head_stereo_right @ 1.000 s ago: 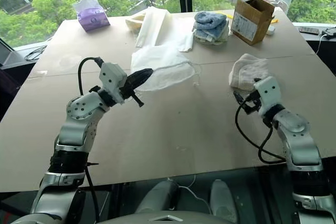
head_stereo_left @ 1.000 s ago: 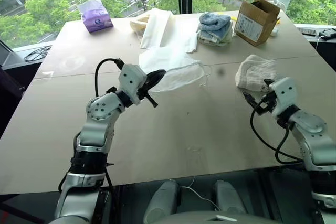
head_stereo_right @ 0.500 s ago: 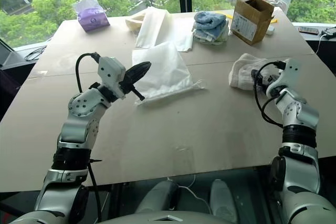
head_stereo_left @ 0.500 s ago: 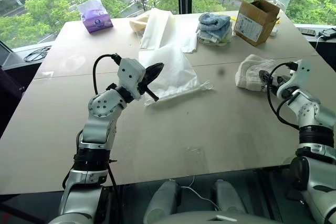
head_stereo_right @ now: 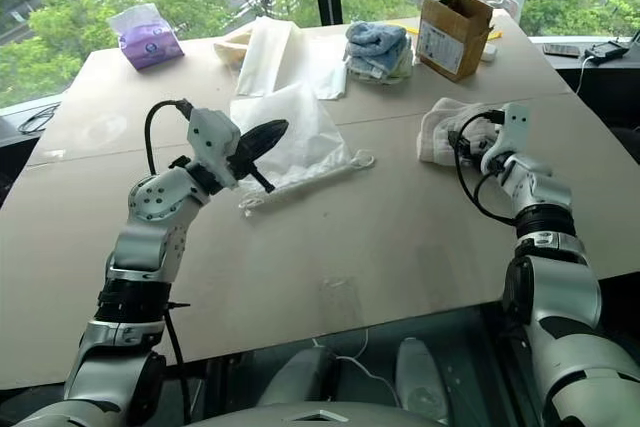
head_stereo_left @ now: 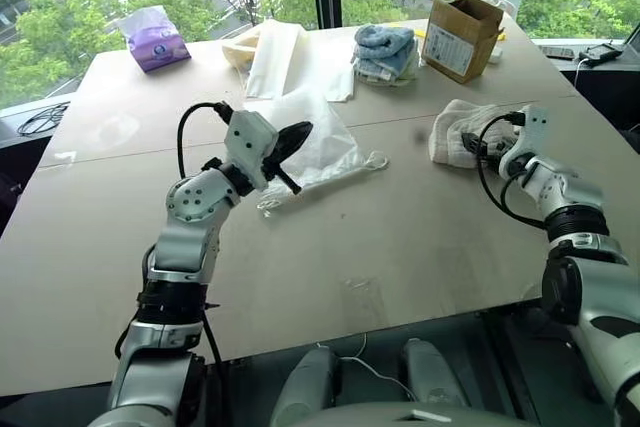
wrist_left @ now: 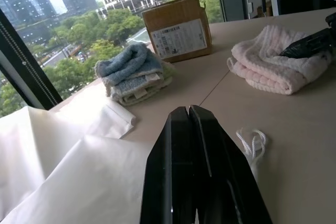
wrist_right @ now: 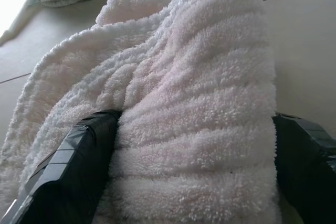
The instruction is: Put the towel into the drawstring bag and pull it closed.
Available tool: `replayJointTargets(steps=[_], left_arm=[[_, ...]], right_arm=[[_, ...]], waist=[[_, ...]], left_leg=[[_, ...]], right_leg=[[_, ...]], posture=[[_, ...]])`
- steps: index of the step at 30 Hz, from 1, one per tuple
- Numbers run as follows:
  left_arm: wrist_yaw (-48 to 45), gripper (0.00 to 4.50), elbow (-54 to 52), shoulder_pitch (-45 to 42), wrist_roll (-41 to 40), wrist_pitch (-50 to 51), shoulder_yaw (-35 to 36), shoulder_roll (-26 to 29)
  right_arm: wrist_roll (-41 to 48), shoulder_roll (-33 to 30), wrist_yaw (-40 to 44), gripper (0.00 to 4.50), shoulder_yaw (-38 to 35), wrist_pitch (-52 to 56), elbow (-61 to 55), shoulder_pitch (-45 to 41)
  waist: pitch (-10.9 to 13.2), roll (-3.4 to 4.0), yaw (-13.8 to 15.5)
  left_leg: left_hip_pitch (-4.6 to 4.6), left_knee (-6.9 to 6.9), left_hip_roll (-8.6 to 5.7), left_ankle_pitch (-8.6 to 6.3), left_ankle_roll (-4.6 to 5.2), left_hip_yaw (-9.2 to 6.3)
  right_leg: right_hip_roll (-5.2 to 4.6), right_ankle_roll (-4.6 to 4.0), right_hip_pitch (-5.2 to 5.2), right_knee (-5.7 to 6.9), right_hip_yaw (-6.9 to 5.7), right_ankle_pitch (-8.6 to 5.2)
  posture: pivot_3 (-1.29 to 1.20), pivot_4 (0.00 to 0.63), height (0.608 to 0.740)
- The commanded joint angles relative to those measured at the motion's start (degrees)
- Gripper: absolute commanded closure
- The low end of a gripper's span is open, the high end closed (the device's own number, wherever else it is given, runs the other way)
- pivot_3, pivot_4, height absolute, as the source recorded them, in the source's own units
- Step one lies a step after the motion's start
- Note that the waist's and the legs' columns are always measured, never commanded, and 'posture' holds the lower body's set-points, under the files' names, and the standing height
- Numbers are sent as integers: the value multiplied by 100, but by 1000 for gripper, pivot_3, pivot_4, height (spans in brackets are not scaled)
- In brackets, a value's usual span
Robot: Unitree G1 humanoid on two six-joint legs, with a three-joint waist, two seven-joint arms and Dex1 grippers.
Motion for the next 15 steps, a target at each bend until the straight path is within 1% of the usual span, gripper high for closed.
replayJointTargets(steps=[1,2,4,6,11,15], left_arm=[[-470,3844,-228,110,-263,205,-121,123],[-378,3506,-104,64,-21,89,-184,145],[-693,2608,174,-10,277,-71,-403,395],[-1026,1780,406,-96,362,-129,-529,610],[-1442,1780,1317,-679,647,-410,-636,963],[-1830,1780,2005,-1144,810,-666,-752,1102]], right_arm=[[-45,101,-78,0,10,-107,235,-57],[-84,102,-62,0,44,-139,231,-36],[-98,124,-38,0,65,-138,136,28],[-103,146,-39,0,64,-149,73,63],[-97,212,-60,0,49,-213,-67,145],[-42,256,-109,0,-12,-229,-171,192]], waist=[[0,-1,-5],[0,-1,0],[0,-1,3],[0,-1,-10],[1,-2,-19],[1,-2,-36]], left_leg=[[0,3,0,0,0,0],[0,5,0,0,1,0],[-2,10,0,0,1,-3],[2,9,0,0,1,-2],[1,5,2,-1,2,-4],[1,4,1,-1,1,-5]], right_leg=[[0,0,0,1,1,0],[0,0,0,1,1,0],[1,0,1,2,-1,1],[3,0,1,7,0,1],[5,0,0,5,-1,1],[4,0,-3,5,-2,1]], posture=[[0,150,740],[0,150,740],[0,150,740],[0,150,740],[0,150,740],[0,150,740]])
